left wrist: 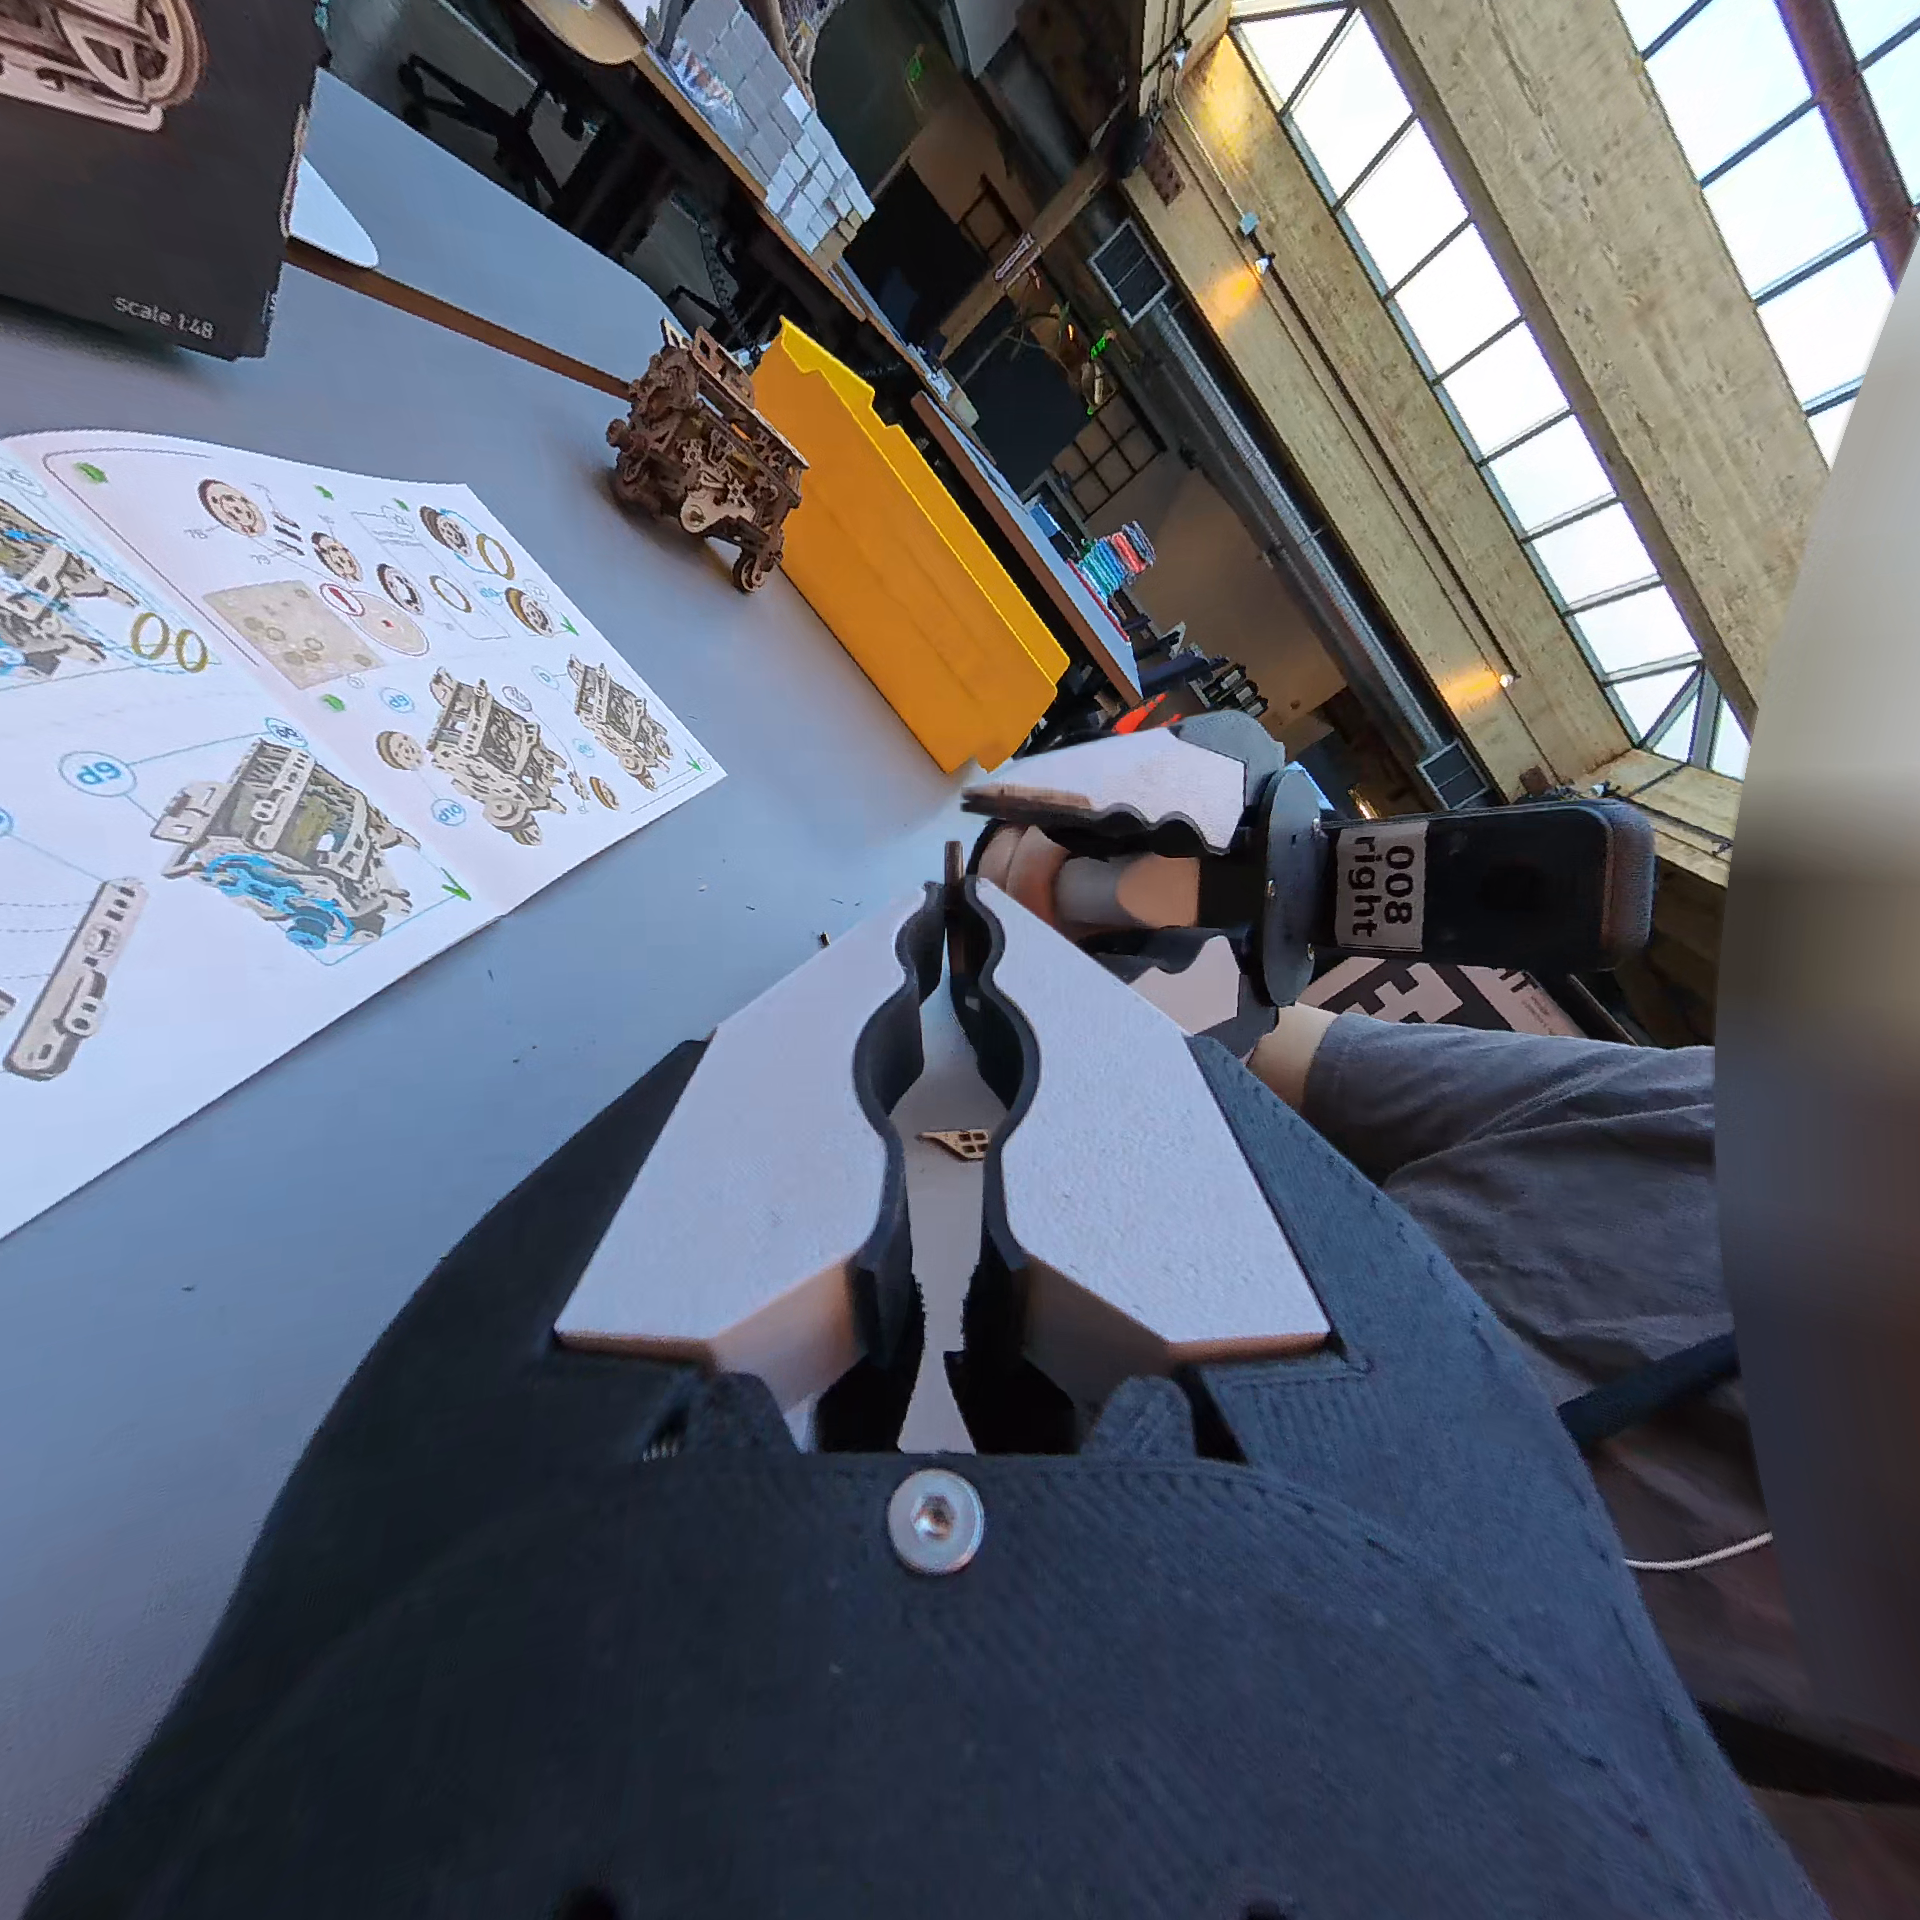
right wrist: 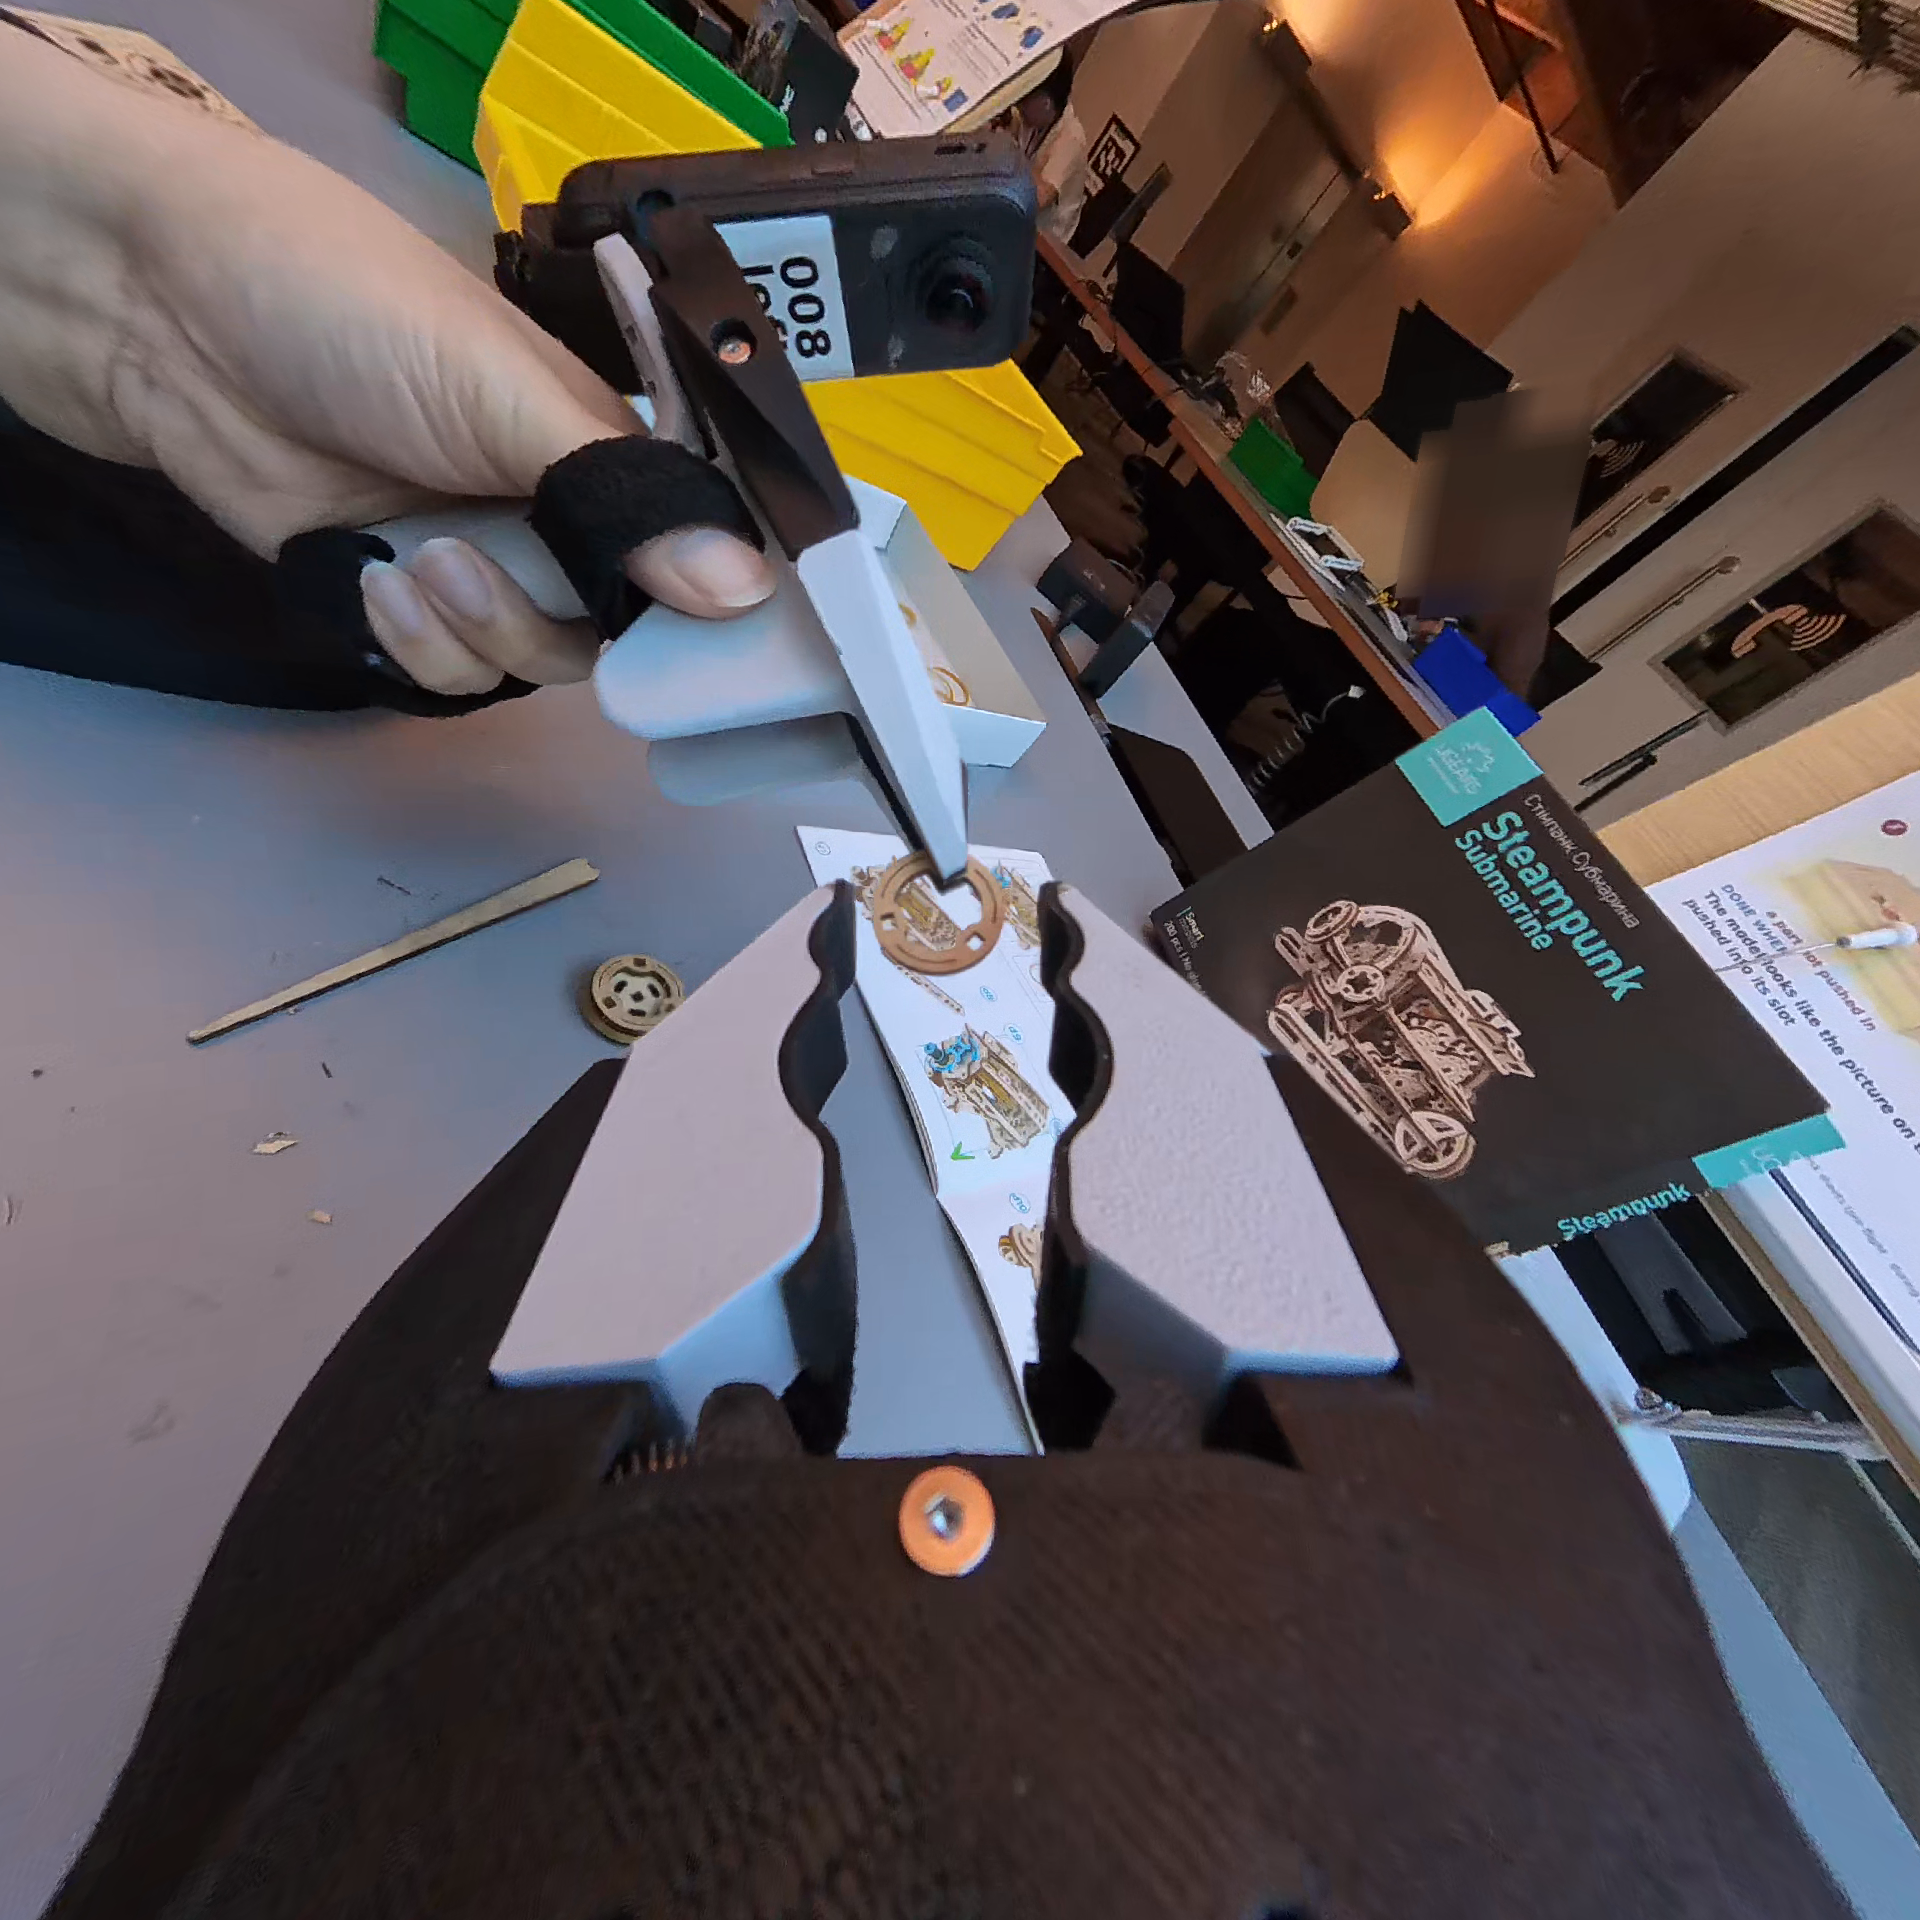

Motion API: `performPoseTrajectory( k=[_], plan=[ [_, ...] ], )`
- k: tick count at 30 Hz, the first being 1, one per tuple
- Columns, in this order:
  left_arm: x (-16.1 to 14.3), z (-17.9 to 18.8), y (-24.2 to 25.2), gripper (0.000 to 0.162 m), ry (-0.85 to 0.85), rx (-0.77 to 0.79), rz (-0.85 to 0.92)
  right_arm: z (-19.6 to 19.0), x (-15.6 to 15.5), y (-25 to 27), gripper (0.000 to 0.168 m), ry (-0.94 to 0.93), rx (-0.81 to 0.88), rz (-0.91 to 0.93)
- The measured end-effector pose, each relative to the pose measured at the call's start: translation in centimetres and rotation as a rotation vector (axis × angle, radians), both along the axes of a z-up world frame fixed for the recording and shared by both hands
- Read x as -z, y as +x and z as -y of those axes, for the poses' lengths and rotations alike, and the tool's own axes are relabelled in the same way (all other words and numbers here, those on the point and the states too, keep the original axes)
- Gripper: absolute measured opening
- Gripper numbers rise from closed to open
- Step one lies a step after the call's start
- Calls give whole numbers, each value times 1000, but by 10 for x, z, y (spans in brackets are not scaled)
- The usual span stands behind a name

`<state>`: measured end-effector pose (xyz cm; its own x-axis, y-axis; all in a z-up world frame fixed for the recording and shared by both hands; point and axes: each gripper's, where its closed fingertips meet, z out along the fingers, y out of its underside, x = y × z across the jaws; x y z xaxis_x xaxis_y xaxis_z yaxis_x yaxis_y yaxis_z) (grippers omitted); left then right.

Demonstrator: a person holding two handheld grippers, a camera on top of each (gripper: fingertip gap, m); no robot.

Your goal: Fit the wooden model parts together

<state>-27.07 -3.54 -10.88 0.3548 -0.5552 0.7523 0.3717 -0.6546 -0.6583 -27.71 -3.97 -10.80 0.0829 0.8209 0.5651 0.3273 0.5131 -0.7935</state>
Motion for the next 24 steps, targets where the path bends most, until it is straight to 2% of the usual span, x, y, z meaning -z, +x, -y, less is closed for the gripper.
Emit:
performPoseTrajectory(
  k=[5,12,24],
  plan=[
    [4,1,1,0,-19,5,5,-1,12,-1,25,-23,0,53],
    [9,3,4,0,-39,25,19,1,17,2,25,-97,-44,67],
    [18,6,8,0,-61,69,12,4,26,6,25,-101,-79,115]
  ],
)
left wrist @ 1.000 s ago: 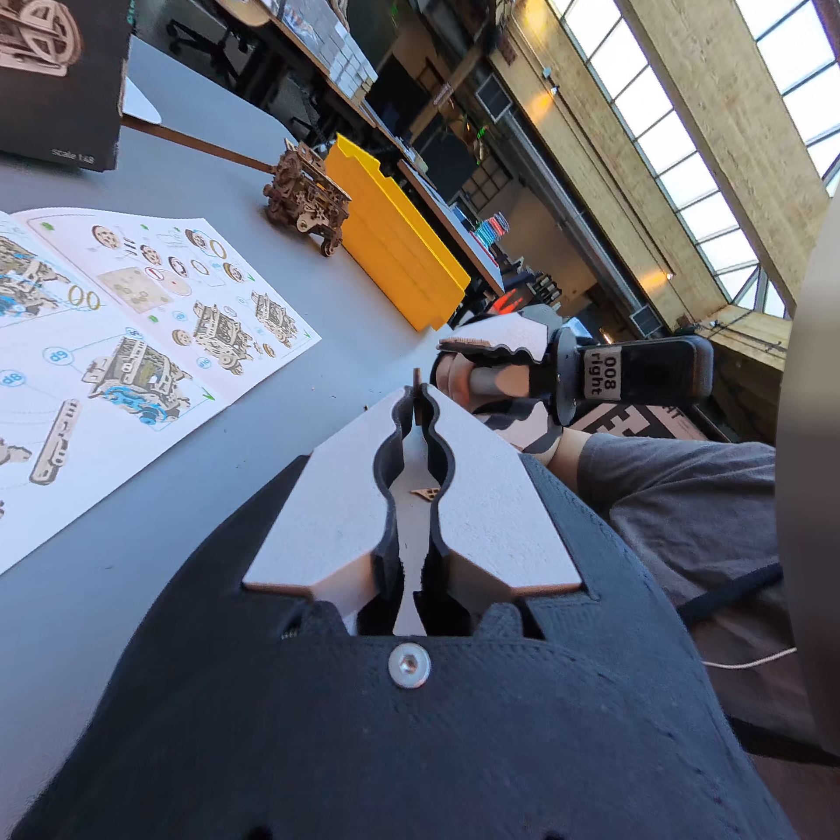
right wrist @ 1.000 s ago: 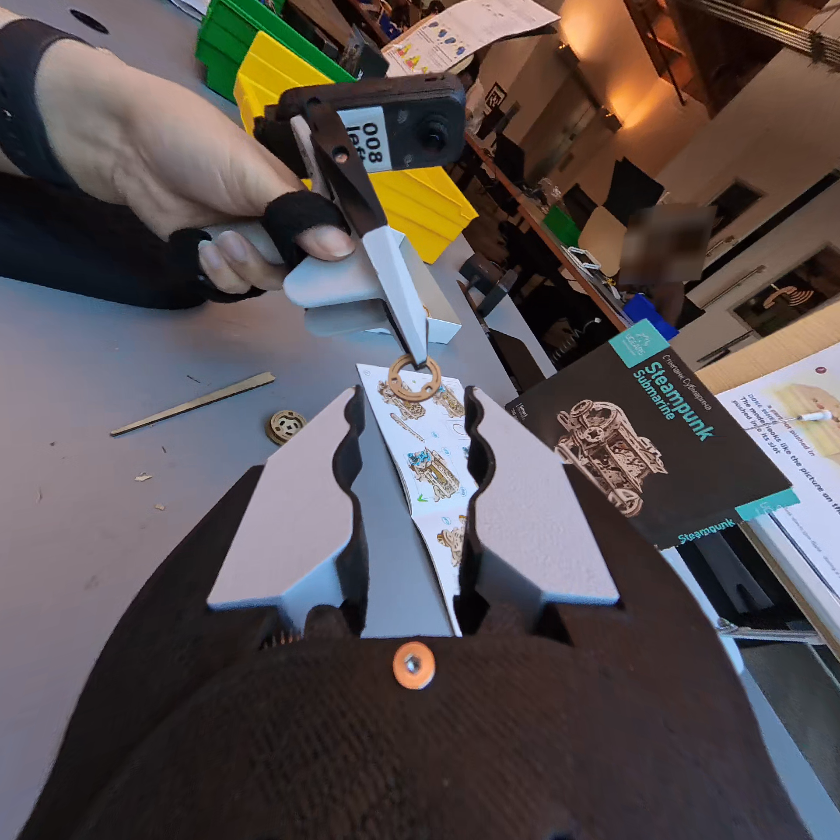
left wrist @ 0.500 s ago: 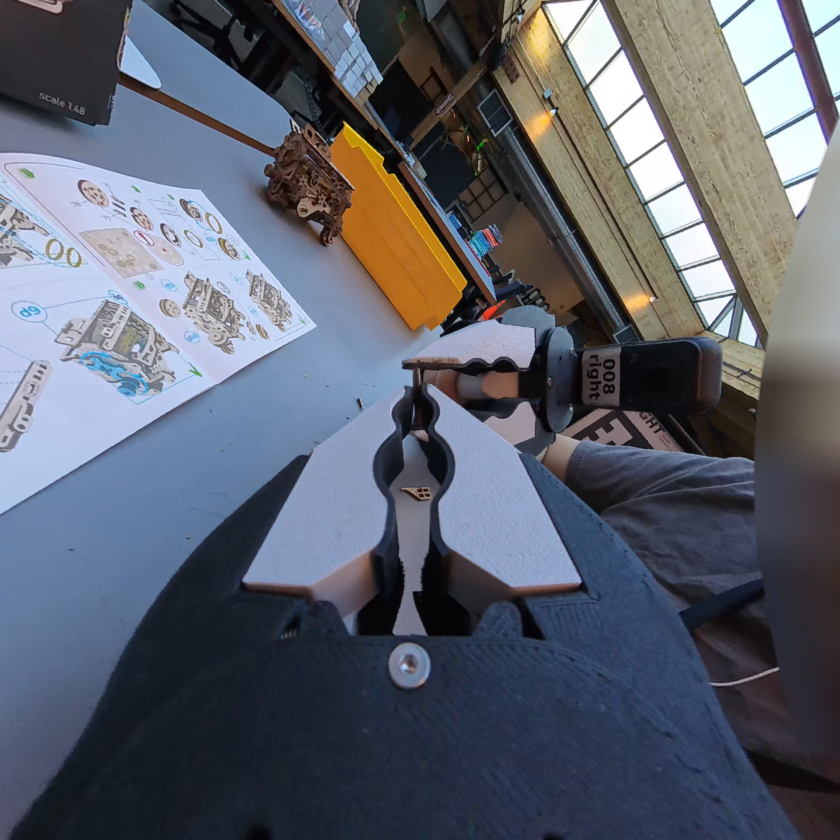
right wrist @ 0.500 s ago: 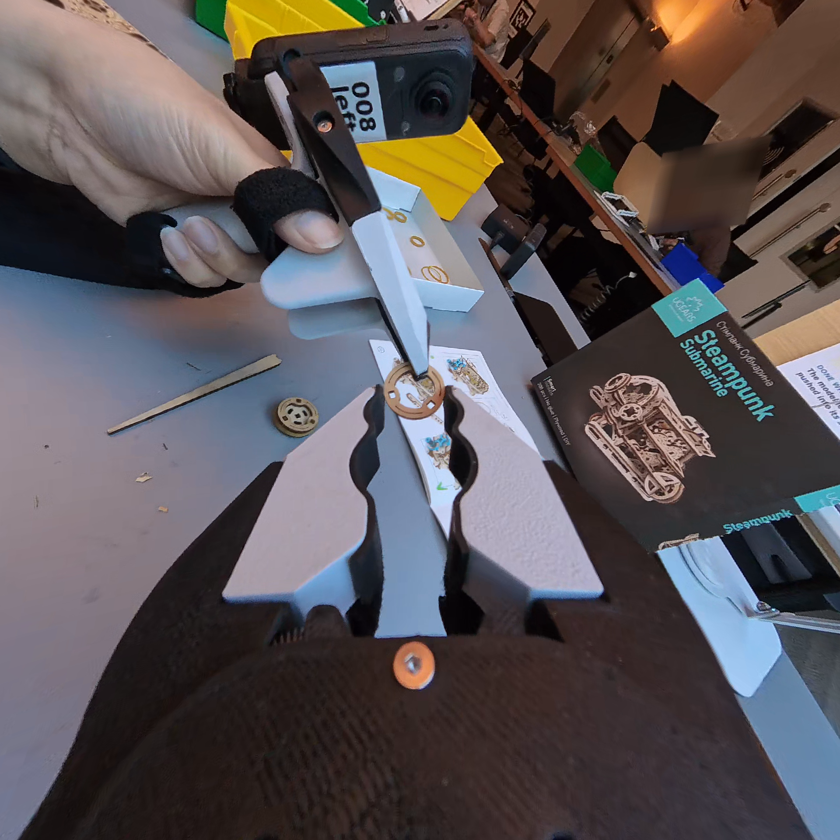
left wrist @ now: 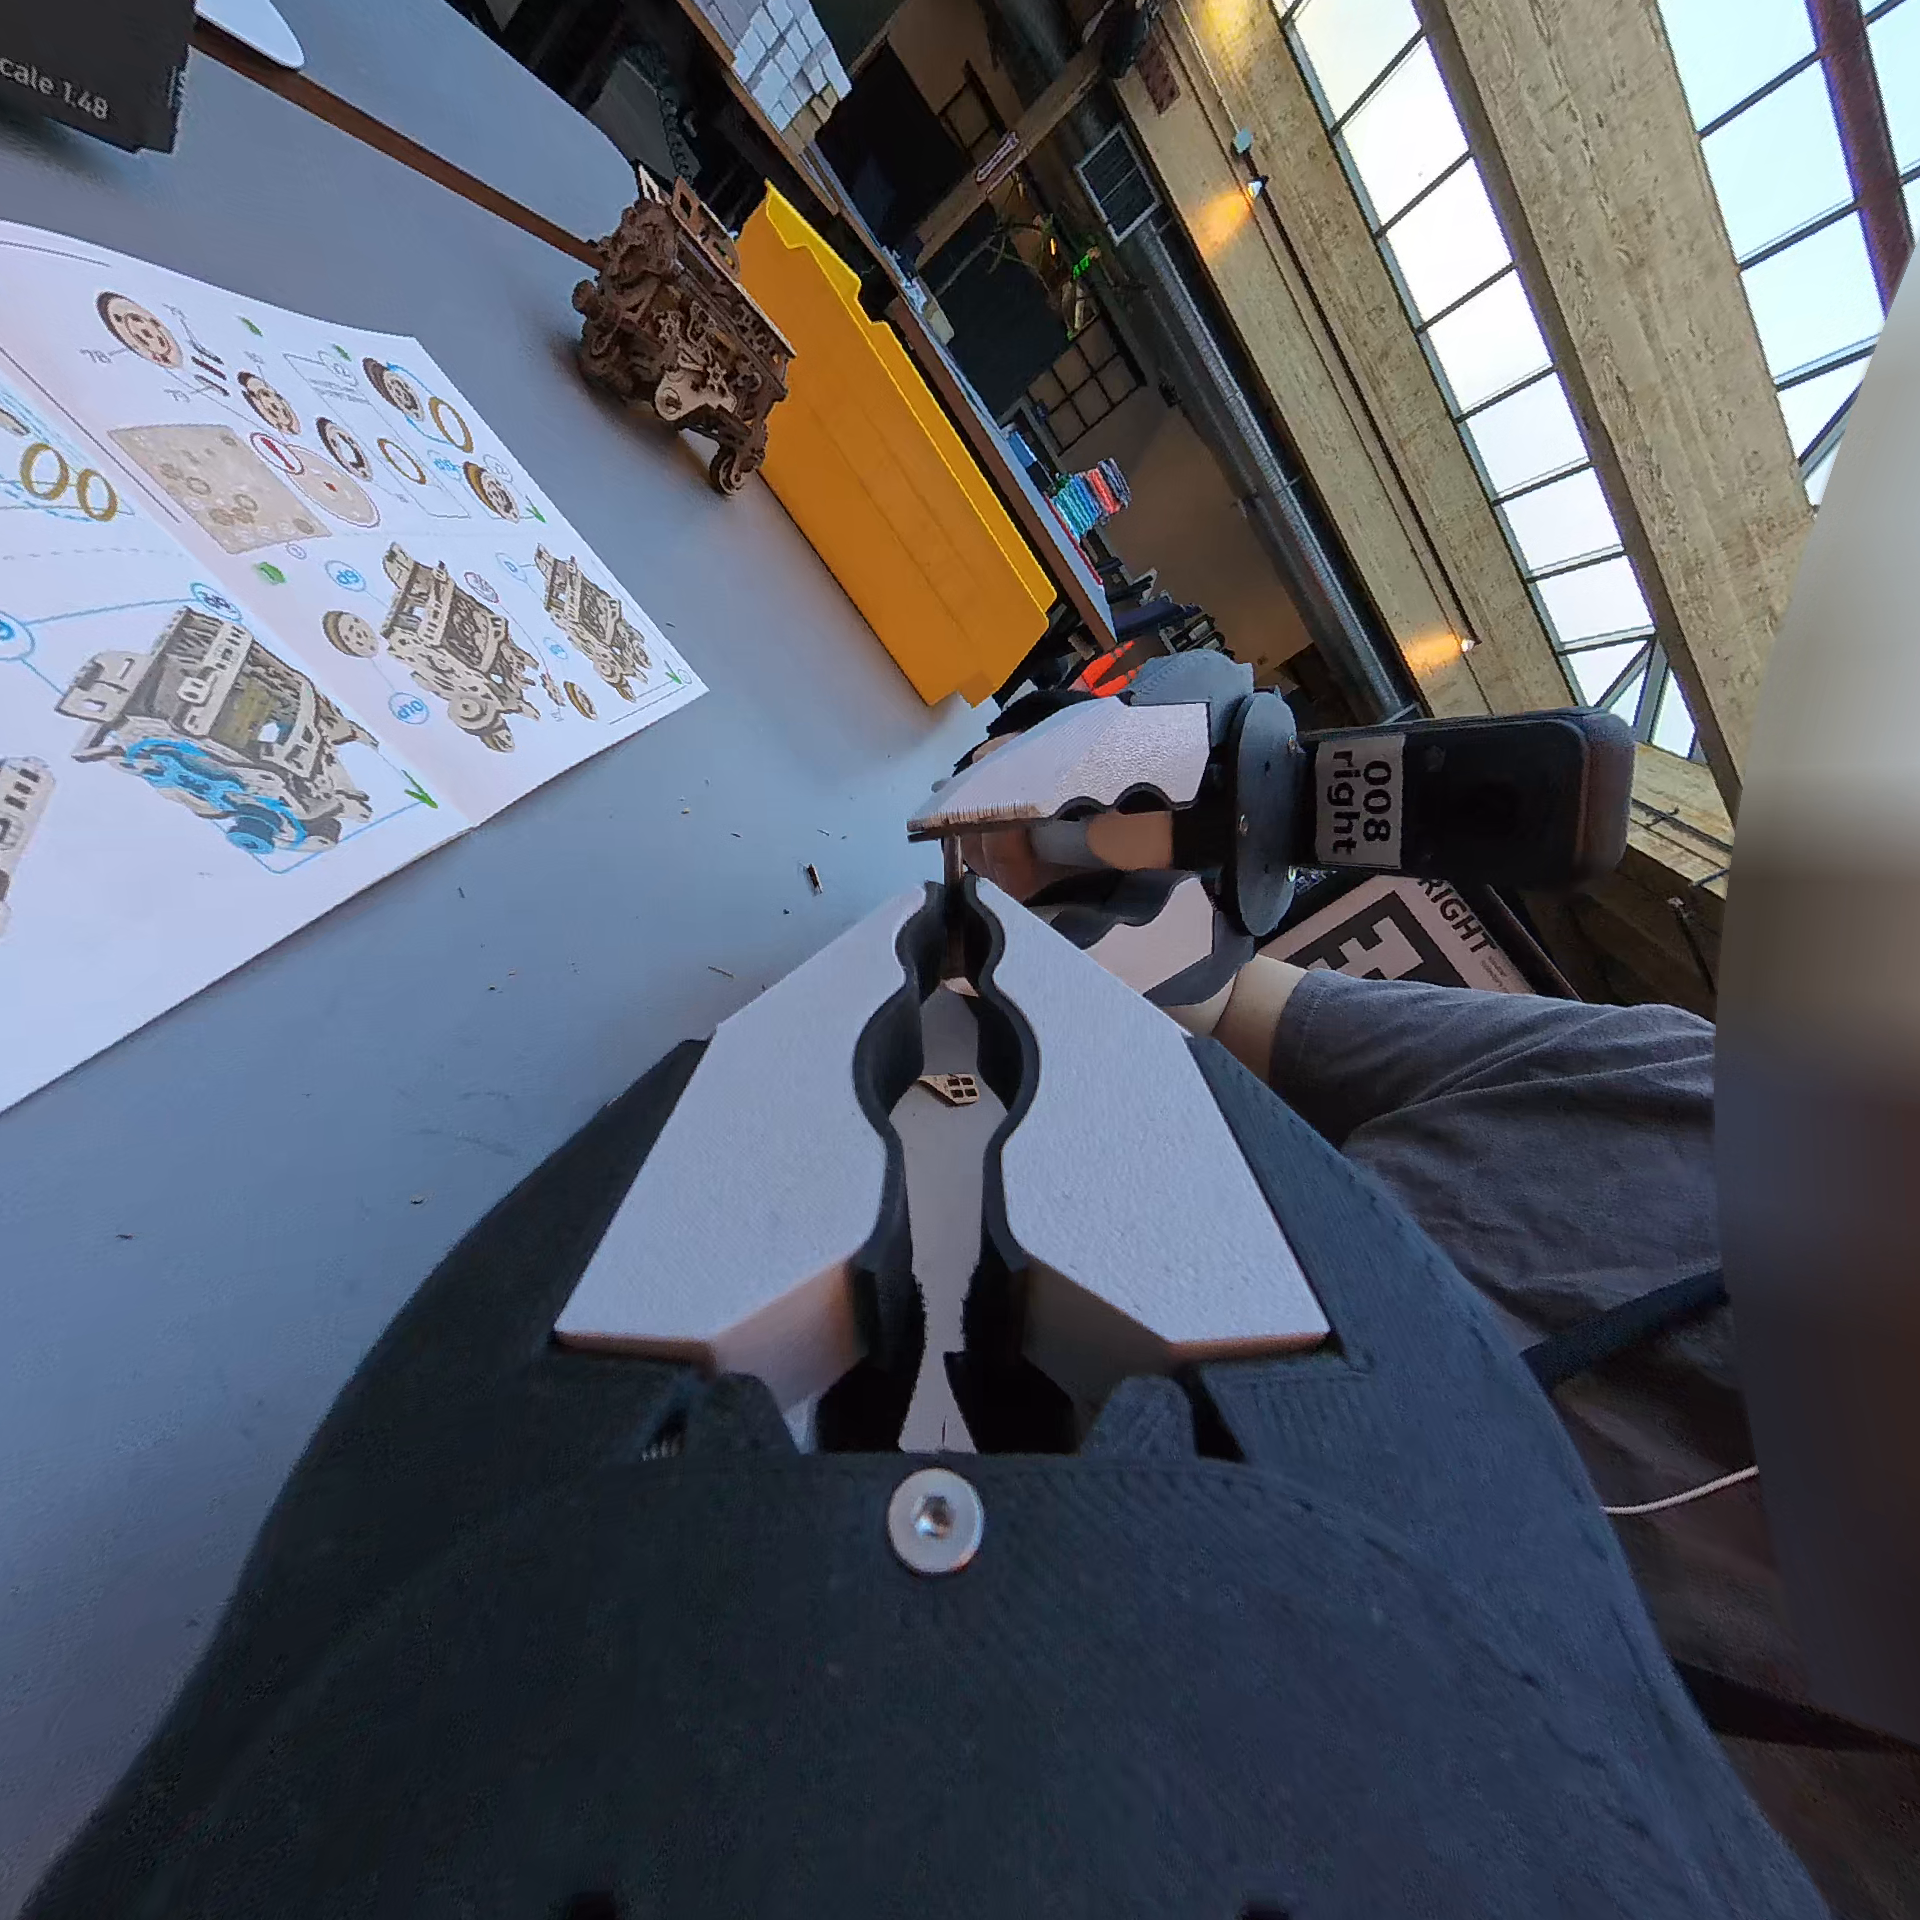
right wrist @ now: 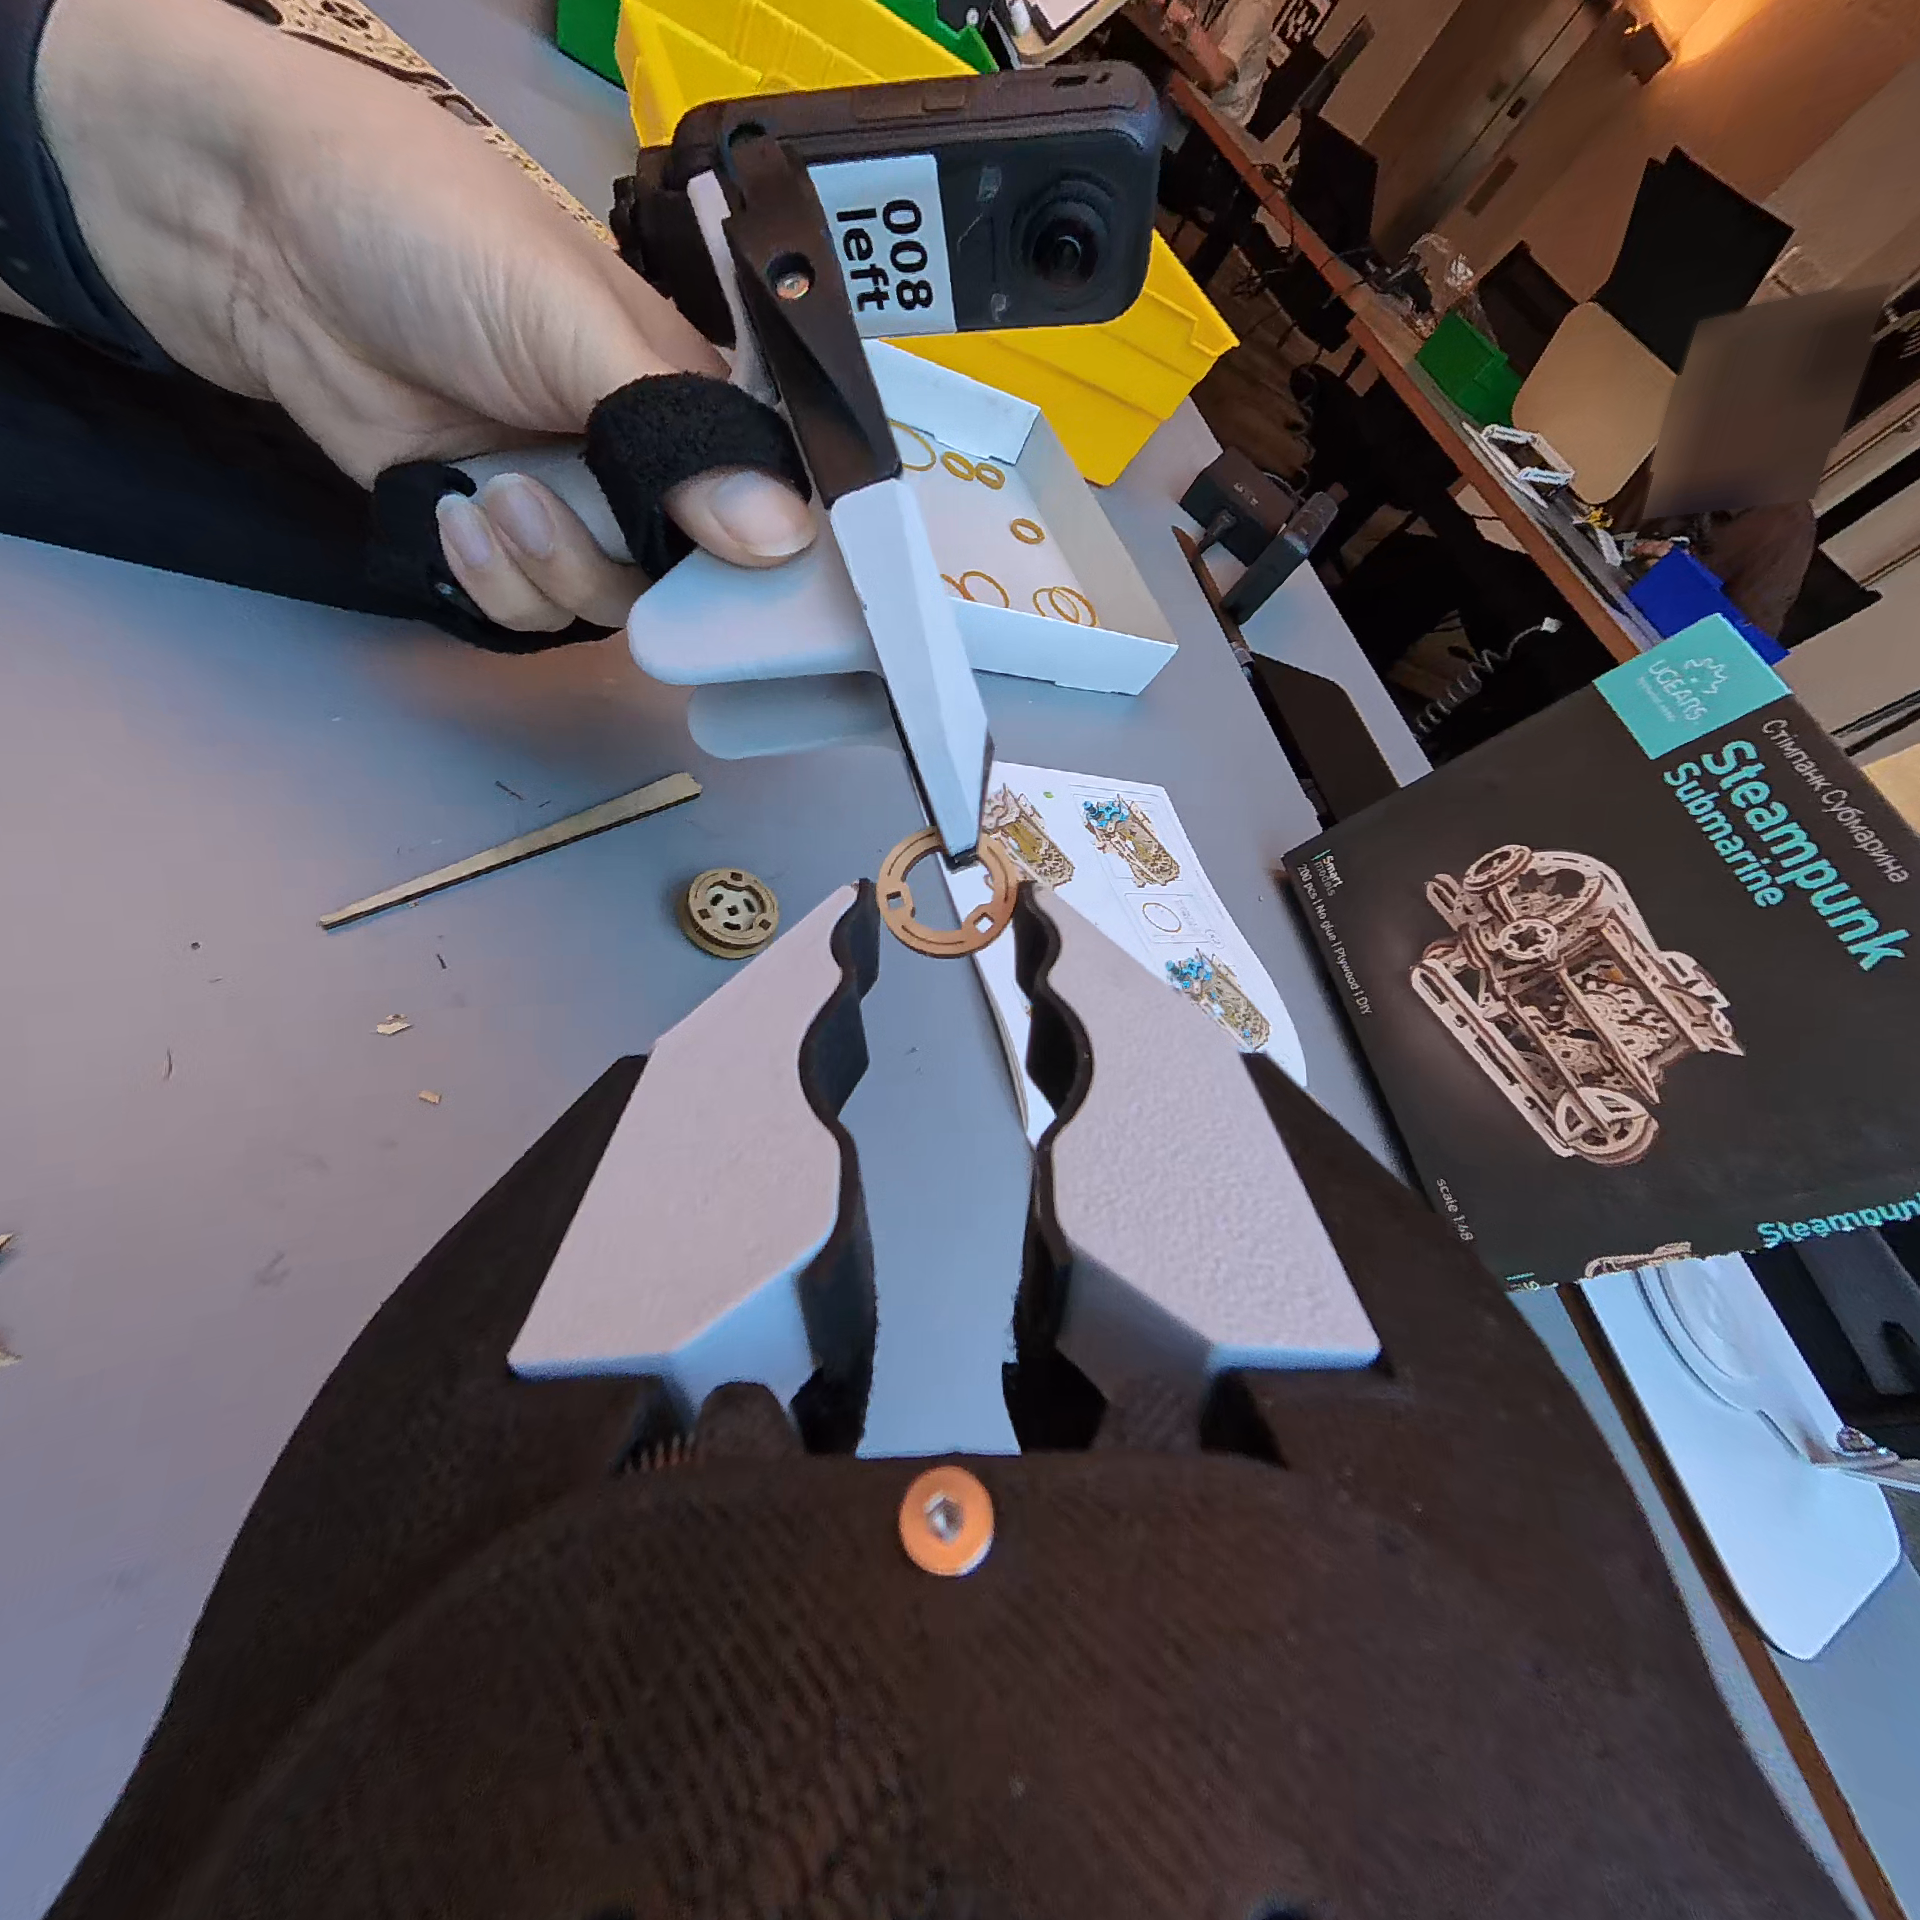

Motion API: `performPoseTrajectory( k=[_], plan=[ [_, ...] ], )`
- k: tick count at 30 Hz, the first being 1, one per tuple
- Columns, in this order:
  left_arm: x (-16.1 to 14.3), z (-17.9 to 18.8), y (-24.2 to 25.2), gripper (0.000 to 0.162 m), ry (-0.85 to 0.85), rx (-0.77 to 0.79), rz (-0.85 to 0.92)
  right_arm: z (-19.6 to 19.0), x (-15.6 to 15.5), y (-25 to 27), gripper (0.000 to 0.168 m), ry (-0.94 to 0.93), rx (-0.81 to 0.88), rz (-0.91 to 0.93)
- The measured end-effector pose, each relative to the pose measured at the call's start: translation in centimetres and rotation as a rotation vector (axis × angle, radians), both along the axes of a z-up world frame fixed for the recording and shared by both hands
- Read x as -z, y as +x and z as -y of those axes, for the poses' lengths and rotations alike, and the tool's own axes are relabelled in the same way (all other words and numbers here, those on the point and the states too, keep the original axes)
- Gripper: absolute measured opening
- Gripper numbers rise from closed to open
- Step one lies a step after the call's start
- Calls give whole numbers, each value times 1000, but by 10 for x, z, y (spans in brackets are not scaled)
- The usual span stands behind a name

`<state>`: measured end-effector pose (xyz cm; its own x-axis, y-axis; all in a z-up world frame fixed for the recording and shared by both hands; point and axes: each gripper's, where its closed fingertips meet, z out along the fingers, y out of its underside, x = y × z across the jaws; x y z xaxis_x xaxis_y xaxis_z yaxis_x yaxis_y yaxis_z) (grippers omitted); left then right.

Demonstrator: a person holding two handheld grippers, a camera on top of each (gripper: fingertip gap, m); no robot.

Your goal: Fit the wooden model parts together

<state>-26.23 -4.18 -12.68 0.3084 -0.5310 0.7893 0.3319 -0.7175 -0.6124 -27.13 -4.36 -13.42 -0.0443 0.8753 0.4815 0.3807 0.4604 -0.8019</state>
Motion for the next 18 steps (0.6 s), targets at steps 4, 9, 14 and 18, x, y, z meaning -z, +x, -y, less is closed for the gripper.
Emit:
performPoseTrajectory(
  k=[4,9,14,18],
  plan=[
    [1,0,1,0,0,9,7,0,1,1,25,-19,-3,4],
    [0,-15,-21,21,14,-96,13,-6,15,3,25,-23,27,62],
    [-3,-27,-55,22,67,-191,-35,-4,49,2,25,-147,26,208],
    [1,-29,-61,22,77,-184,-75,3,66,-1,25,-280,-6,279]
  ],
)
